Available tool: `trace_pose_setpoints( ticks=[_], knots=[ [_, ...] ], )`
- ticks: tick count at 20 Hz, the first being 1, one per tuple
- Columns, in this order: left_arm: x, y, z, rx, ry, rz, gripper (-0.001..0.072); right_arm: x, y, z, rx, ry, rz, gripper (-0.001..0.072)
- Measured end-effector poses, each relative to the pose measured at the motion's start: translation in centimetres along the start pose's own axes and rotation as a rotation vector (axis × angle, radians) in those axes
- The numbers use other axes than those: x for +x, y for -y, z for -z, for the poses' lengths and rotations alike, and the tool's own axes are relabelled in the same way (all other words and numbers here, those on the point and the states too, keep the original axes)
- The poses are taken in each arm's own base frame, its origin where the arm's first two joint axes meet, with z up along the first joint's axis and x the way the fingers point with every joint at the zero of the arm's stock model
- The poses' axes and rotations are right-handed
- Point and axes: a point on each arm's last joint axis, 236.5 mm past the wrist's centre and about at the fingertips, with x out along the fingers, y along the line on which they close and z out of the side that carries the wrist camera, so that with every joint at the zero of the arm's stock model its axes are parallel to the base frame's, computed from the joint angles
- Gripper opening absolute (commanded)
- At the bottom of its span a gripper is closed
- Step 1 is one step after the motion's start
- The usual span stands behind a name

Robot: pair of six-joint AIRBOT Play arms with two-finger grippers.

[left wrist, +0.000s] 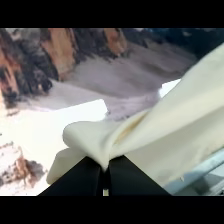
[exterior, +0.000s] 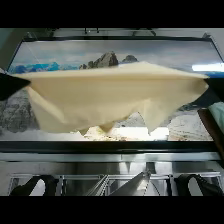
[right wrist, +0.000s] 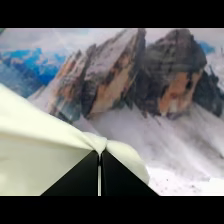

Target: Fold the shirts.

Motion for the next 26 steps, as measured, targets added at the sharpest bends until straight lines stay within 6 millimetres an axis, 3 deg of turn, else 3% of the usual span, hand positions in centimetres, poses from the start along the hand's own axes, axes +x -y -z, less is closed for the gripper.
trace_pose_setpoints(
  ticks=[4, 8, 11, 12, 13, 14, 15, 19, 20, 22, 26],
  knots=[
    [5.8, -5.0, 5.1, -0.172, -0.178, 0.077, 0.0021, 5.2, 3.6, 6.6, 0.154, -0.224, -0.038, 0.0021],
    [11.7, -7.4, 9.8, -0.284, -0.318, 0.173, 0.0019, 9.8, 3.6, 13.4, 0.225, -0.415, -0.104, 0.0021],
    [15.7, -8.7, 13.2, -0.322, -0.432, 0.216, 0.0023, 12.8, 4.1, 16.7, 0.245, -0.488, -0.101, 0.0028],
    [16.6, -9.3, 14.1, -0.329, -0.471, 0.218, 0.0216, 13.6, 4.5, 17.4, 0.248, -0.497, -0.089, 0.0171],
    [17.2, -10.0, 14.5, -0.338, -0.498, 0.217, 0.0443, 14.1, 4.9, 17.8, 0.248, -0.504, -0.078, 0.0434],
    [17.6, -10.7, 14.6, -0.353, -0.523, 0.217, 0.0678, 14.4, 5.5, 18.0, 0.241, -0.505, -0.062, 0.0487],
    [17.7, -11.3, 14.6, -0.377, -0.549, 0.215, 0.0720, 14.5, 6.2, 18.2, 0.234, -0.511, -0.045, 0.0487],
    [16.3, -14.5, 15.0, -0.522, -0.641, 0.172, 0.0714, 13.1, 10.4, 17.9, 0.235, -0.522, 0.063, 0.0498],
    [15.6, -15.0, 15.6, -0.559, -0.659, 0.154, 0.0668, 12.6, 11.6, 18.0, 0.253, -0.527, 0.093, 0.0499],
    [14.0, -15.9, 17.3, -0.625, -0.685, 0.115, 0.0669, 11.8, 13.3, 18.9, 0.297, -0.559, 0.124, 0.0499],
    [10.8, -17.8, 21.8, -0.741, -0.669, -0.024, 0.0670, 11.4, 12.9, 23.1, 0.375, -0.685, 0.078, 0.0498]
  ],
)
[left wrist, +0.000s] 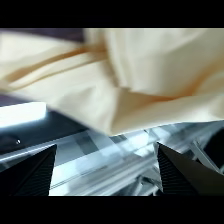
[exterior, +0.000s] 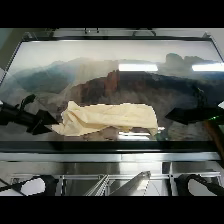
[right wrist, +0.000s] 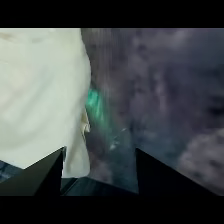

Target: Fold the shirts.

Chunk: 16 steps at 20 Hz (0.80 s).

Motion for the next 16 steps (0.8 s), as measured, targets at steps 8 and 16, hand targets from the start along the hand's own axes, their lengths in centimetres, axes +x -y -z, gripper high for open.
trace_pose_setpoints(
  ticks=[8, 16],
  knots=[
    [1.6, -4.0, 0.4, -0.124, 0.182, -0.009, 0.0668, 6.2, -4.2, 3.6, 0.002, -0.130, -0.229, 0.0496],
    [4.7, 0.0, -4.5, -0.024, 0.167, 0.185, 0.0017, 7.9, -8.4, 2.8, 0.020, -0.101, -0.425, 0.0021]
  ],
)
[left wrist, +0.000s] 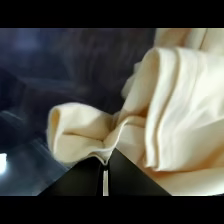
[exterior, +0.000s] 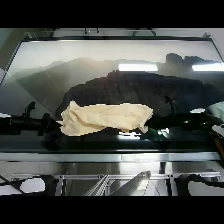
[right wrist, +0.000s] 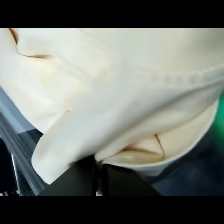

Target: Fold the shirts.

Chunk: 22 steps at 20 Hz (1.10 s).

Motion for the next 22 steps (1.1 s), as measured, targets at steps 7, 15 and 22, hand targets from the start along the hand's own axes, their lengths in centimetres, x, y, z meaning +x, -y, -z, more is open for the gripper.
trace_pose_setpoints(
  ticks=[7, 15, 22],
  knots=[
    [-3.6, 11.1, 1.2, 0.123, -0.054, 0.343, 0.0018, -5.8, -9.6, -1.8, -0.150, 0.076, -0.288, 0.0021],
    [-25.0, 34.1, 12.5, 0.763, 0.405, 1.050, 0.0022, -28.1, -33.4, 0.0, -0.789, 0.725, -0.706, 0.0022],
    [-33.8, 39.9, 21.6, 1.156, 0.706, 1.043, 0.0021, -33.1, -42.8, 5.3, -1.108, 1.008, -0.585, 0.0022]
  ],
)
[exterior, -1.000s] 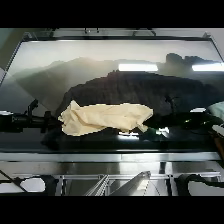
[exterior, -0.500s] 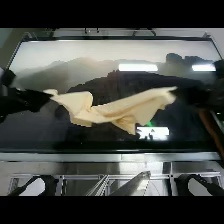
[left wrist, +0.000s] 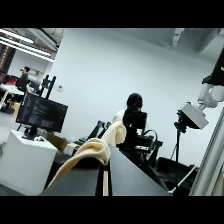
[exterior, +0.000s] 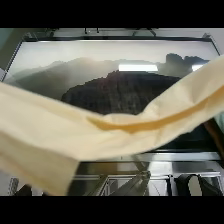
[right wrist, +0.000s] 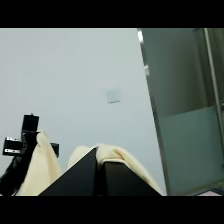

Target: Fold the shirts.

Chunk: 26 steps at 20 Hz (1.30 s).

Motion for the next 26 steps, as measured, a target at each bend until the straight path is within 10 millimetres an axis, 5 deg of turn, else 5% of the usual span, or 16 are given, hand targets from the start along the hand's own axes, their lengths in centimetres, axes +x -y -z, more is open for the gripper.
trace_pose_setpoints(
  ticks=[3, 5, 8, 11, 12, 13, 14, 15, 17, 19, 20, 22, 24, 26],
  knots=[
    [-0.2, -5.5, 0.3, -0.054, -0.100, -0.196, 0.0025, 0.0, 5.1, 1.1, -0.024, -0.060, 0.213, 0.0022],
    [-1.6, -12.3, 1.4, -0.156, -0.162, -0.364, 0.0025, -0.9, 10.5, 3.1, 0.010, -0.122, 0.367, 0.0022],
    [-3.8, -22.8, 5.5, -0.332, -0.265, -0.522, 0.0024, -3.0, 20.0, 8.7, 0.129, -0.226, 0.565, 0.0022],
    [-6.0, -33.0, 12.4, -0.505, -0.392, -0.612, 0.0018, -5.3, 29.1, 16.8, 0.233, -0.343, 0.720, 0.0023],
    [-6.7, -36.0, 15.0, -0.567, -0.437, -0.626, 0.0022, -6.4, 31.9, 19.9, 0.270, -0.379, 0.776, 0.0101],
    [-7.7, -39.0, 17.8, -0.626, -0.482, -0.643, 0.0030, -7.6, 34.1, 22.7, 0.308, -0.409, 0.822, 0.0319],
    [-8.5, -41.2, 20.0, -0.679, -0.513, -0.649, 0.0236, -8.7, 36.1, 25.4, 0.348, -0.435, 0.863, 0.0401],
    [-9.3, -43.3, 21.7, -0.739, -0.524, -0.652, 0.0290, -9.8, 37.6, 27.6, 0.383, -0.460, 0.890, 0.0401],
    [-11.0, -46.5, 24.3, -0.854, -0.542, -0.652, 0.0290, -11.3, 39.3, 30.0, 0.434, -0.483, 0.912, 0.0400],
    [-12.7, -48.4, 24.9, -0.931, -0.535, -0.648, 0.0289, -12.8, 40.1, 29.9, 0.461, -0.477, 0.916, 0.0394],
    [-13.5, -48.8, 24.7, -0.959, -0.530, -0.644, 0.0289, -13.6, 40.2, 29.2, 0.475, -0.470, 0.915, 0.0307],
    [-14.8, -48.6, 23.7, -0.995, -0.530, -0.632, 0.0286, -15.7, 39.6, 27.7, 0.516, -0.478, 0.916, 0.0275],
    [-16.0, -47.2, 22.6, -1.014, -0.544, -0.624, 0.0113, -18.5, 37.6, 27.2, 0.581, -0.557, 0.919, 0.0275],
    [-17.0, -45.0, 22.4, -1.022, -0.578, -0.632, 0.0133, -22.7, 33.9, 28.7, 0.696, -0.715, 0.952, 0.0381]
  ],
)
